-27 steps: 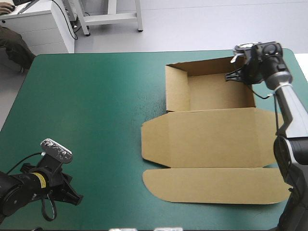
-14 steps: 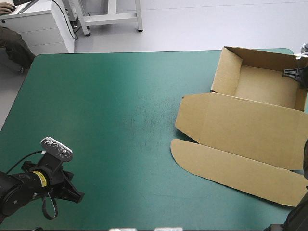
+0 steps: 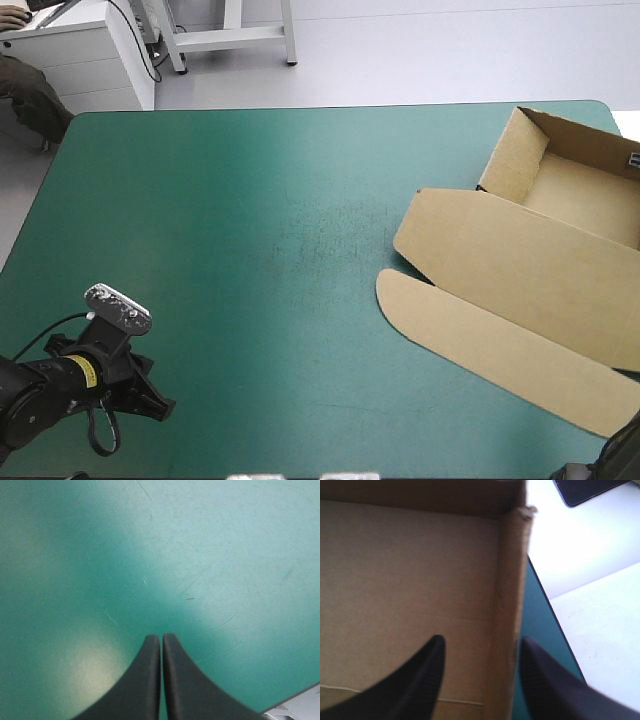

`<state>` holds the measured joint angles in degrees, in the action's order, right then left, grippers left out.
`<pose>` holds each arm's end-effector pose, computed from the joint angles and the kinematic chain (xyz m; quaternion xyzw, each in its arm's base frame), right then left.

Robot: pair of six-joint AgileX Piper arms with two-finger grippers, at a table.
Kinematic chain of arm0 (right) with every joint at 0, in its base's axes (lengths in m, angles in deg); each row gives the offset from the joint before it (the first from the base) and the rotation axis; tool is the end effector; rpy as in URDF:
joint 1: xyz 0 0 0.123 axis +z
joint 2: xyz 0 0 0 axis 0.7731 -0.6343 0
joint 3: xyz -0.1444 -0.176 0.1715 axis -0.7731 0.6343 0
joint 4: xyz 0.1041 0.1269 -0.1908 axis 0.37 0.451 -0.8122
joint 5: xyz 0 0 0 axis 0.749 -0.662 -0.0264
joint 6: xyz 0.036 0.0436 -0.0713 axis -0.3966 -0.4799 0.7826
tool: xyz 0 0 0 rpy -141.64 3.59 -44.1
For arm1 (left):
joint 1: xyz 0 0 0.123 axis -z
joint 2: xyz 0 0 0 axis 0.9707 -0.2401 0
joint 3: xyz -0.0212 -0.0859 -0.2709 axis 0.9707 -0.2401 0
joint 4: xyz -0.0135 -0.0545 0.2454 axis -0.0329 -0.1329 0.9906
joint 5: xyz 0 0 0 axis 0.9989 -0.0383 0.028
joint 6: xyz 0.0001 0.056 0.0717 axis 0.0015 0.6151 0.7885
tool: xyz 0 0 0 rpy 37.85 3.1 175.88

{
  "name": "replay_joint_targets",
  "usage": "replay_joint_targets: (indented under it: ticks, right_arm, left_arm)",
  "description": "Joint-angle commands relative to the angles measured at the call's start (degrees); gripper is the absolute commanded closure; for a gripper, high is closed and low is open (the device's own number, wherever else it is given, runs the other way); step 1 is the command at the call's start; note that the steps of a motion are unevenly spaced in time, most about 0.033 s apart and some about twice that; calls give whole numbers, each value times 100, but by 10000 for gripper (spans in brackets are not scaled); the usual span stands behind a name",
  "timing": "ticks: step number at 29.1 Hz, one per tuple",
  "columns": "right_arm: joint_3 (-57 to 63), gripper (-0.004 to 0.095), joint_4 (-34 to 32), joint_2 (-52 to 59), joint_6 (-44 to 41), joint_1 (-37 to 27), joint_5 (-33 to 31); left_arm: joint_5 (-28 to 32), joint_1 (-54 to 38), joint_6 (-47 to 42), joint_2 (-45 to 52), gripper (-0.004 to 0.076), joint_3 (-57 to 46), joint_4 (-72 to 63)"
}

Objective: Fold the box

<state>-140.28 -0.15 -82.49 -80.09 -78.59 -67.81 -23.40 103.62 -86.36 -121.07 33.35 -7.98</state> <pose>0.3837 -0.1996 0.3283 0.1838 0.9515 -0.0530 0.2411 0.0944 -0.0428 0.3267 0.2418 0.9320 -0.0287 0.2686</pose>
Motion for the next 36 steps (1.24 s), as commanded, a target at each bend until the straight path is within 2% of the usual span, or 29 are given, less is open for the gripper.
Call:
replay_joint_targets:
  ticks: [1, 2, 3, 7, 10, 12, 13, 15, 17, 18, 22, 28, 29, 36]
  right_arm:
    - [-215, 90, 84, 313, 74, -31, 151]
    - [-226, 7, 84, 324, 46, -31, 151]
    - [-238, -32, 84, 338, 46, -31, 146]
    - [-325, -4, 94, 395, 37, -31, 65]
    - [-499, 66, 235, 465, 52, -31, -175]
    - [-569, 197, 460, 527, 115, -31, -353]
    - [-595, 300, 635, 582, 169, -19, -419]
    - [-594, 542, 1037, 669, 274, -20, -462]
    - [-594, 846, 1413, 748, 449, -20, -582]
    - [-594, 929, 1579, 757, 530, -20, -660]
    - [-319, 909, 2004, 1013, 835, 168, -686]
    - [663, 909, 2030, 1752, 1154, 1115, -578]
    - [1233, 908, 2016, 2152, 1264, 1565, -278]
    - [3512, 909, 2033, 3864, 1380, 2895, 1466]
  left_arm:
    - [195, 10, -47, 9, 731, 140, -49]
    - [195, 10, -47, 9, 731, 140, -49]
    - [195, 10, -47, 9, 731, 140, -49]
    - [195, 10, -47, 9, 731, 140, -57]
    - [195, 10, -47, 9, 731, 140, -57]
    - [195, 10, -47, 9, 731, 140, -72]
    - [195, 10, -47, 9, 731, 140, -85]
    - [217, 10, -47, 9, 731, 140, -100]
    - [226, 10, -47, 9, 731, 140, -100]
    - [241, 10, -47, 9, 731, 140, -100]
    - [318, 10, -47, 9, 731, 140, -319]
    - [649, 10, -23, 9, 731, 140, -518]
    - [806, 10, -23, 18, 731, 131, -487]
    - [1281, 10, -23, 308, 731, -78, -487]
